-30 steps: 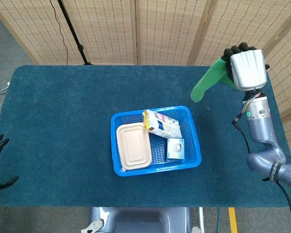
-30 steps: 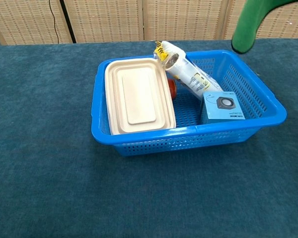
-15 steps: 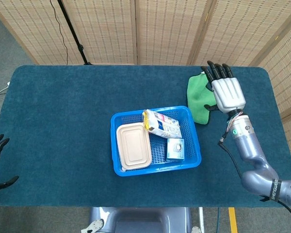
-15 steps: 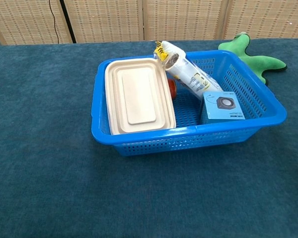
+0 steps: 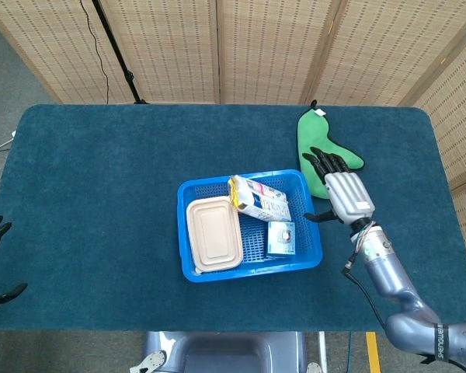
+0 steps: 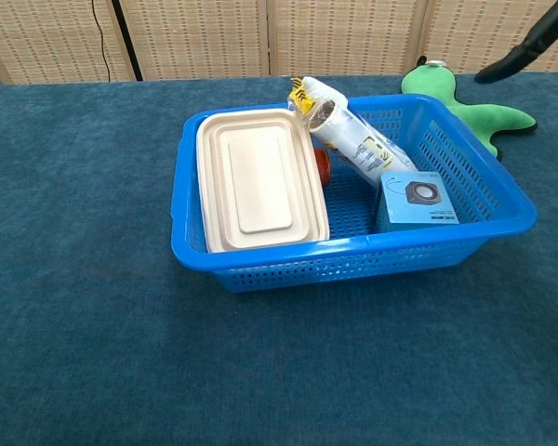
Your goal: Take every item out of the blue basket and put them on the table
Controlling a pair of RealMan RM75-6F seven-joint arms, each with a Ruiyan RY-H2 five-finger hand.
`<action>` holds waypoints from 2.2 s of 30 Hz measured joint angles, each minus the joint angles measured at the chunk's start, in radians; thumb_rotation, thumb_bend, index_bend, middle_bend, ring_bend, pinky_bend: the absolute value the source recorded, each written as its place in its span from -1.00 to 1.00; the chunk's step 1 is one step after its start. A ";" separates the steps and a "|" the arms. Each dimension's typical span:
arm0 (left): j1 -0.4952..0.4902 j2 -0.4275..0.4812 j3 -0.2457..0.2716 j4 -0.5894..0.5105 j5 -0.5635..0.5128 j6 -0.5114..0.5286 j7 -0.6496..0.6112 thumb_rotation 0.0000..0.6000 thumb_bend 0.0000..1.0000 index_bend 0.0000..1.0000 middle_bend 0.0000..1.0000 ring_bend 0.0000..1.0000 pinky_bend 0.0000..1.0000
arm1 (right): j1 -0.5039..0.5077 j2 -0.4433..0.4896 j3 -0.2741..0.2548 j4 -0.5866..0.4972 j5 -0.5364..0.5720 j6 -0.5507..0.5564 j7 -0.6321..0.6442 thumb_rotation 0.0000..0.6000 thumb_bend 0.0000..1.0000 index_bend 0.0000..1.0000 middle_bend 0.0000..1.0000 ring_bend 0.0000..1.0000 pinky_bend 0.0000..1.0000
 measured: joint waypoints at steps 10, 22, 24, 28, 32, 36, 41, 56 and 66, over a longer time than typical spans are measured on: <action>-0.006 -0.004 -0.004 -0.005 -0.014 -0.017 0.016 1.00 -0.96 -1.00 -1.00 -1.00 -1.00 | 0.002 -0.252 -0.011 0.145 -0.074 0.059 0.049 1.00 -1.00 -1.00 -1.00 -1.00 -1.00; -0.012 0.001 -0.012 -0.005 -0.040 -0.033 0.001 1.00 -0.96 -1.00 -1.00 -1.00 -1.00 | 0.036 -0.480 0.002 0.293 -0.090 0.107 0.014 1.00 -1.00 -1.00 -1.00 -1.00 -1.00; -0.014 0.002 -0.013 -0.007 -0.042 -0.038 0.001 1.00 -0.96 -1.00 -1.00 -1.00 -1.00 | 0.039 -0.500 0.006 0.299 -0.088 0.109 0.006 1.00 -1.00 -1.00 -1.00 -1.00 -1.00; -0.013 0.003 -0.015 -0.010 -0.045 -0.035 -0.003 1.00 -0.96 -1.00 -1.00 -1.00 -1.00 | 0.048 -0.538 0.013 0.334 -0.086 0.111 -0.007 1.00 -1.00 -1.00 -1.00 -1.00 -1.00; -0.012 0.004 -0.018 -0.010 -0.058 -0.038 -0.011 1.00 -0.96 -1.00 -1.00 -1.00 -1.00 | 0.056 -0.573 0.017 0.405 -0.095 0.109 -0.005 1.00 -1.00 -1.00 -1.00 -1.00 -1.00; -0.016 0.002 -0.019 -0.015 -0.064 -0.049 0.000 1.00 -0.96 -1.00 -1.00 -1.00 -1.00 | 0.062 -0.606 0.026 0.477 -0.112 0.103 0.024 1.00 -1.00 -1.00 -1.00 -1.00 -1.00; -0.021 -0.004 -0.017 -0.026 -0.064 -0.065 0.029 1.00 -0.96 -1.00 -1.00 -1.00 -1.00 | 0.062 -0.634 0.040 0.502 -0.120 0.090 0.063 1.00 -1.00 -1.00 -1.00 -1.00 -1.00; -0.018 -0.005 -0.022 -0.024 -0.074 -0.058 0.015 1.00 -0.96 -1.00 -1.00 -1.00 -1.00 | 0.077 -0.727 0.054 0.609 -0.130 0.096 0.045 1.00 -1.00 -0.87 -0.93 -0.97 -0.59; -0.018 -0.003 -0.024 -0.021 -0.075 -0.058 0.008 1.00 -0.96 -1.00 -1.00 -1.00 -1.00 | 0.103 -0.836 0.066 0.852 -0.226 0.168 0.149 1.00 0.16 0.22 0.11 0.14 0.52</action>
